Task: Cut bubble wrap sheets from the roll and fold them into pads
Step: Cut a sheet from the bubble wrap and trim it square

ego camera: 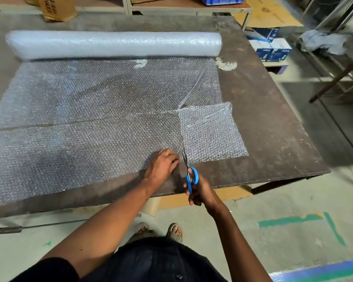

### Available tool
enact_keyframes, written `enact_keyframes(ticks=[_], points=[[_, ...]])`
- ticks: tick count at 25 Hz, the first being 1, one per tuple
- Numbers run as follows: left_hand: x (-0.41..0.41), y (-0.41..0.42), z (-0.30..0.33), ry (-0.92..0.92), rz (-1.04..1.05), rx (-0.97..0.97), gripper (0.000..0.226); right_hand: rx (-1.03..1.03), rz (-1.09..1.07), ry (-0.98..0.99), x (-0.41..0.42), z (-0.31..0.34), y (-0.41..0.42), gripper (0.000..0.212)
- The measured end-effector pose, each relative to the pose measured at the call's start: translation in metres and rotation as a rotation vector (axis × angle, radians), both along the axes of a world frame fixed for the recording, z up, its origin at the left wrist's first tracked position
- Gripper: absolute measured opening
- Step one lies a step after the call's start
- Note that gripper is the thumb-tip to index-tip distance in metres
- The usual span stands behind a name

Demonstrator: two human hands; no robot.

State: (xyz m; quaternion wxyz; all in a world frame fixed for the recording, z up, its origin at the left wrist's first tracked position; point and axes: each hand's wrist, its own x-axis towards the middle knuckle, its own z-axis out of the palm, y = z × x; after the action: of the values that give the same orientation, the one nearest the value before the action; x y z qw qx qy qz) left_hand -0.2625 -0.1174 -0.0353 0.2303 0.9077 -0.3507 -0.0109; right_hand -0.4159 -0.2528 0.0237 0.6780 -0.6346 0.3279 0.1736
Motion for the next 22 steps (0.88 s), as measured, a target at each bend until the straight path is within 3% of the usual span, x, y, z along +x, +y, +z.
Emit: enact_keyframes(ticks=[11,22], points=[[0.001,-0.004,-0.001,-0.06,-0.013,0.018,0.018,0.043,-0.019,0.014,-0.032,-0.011,0.003,0.076],[-0.005,0.002,0.0,0.008,-0.026,-0.079,0.015,0.036,-0.061,-0.008,-0.014,-0.008,0.007,0.066]])
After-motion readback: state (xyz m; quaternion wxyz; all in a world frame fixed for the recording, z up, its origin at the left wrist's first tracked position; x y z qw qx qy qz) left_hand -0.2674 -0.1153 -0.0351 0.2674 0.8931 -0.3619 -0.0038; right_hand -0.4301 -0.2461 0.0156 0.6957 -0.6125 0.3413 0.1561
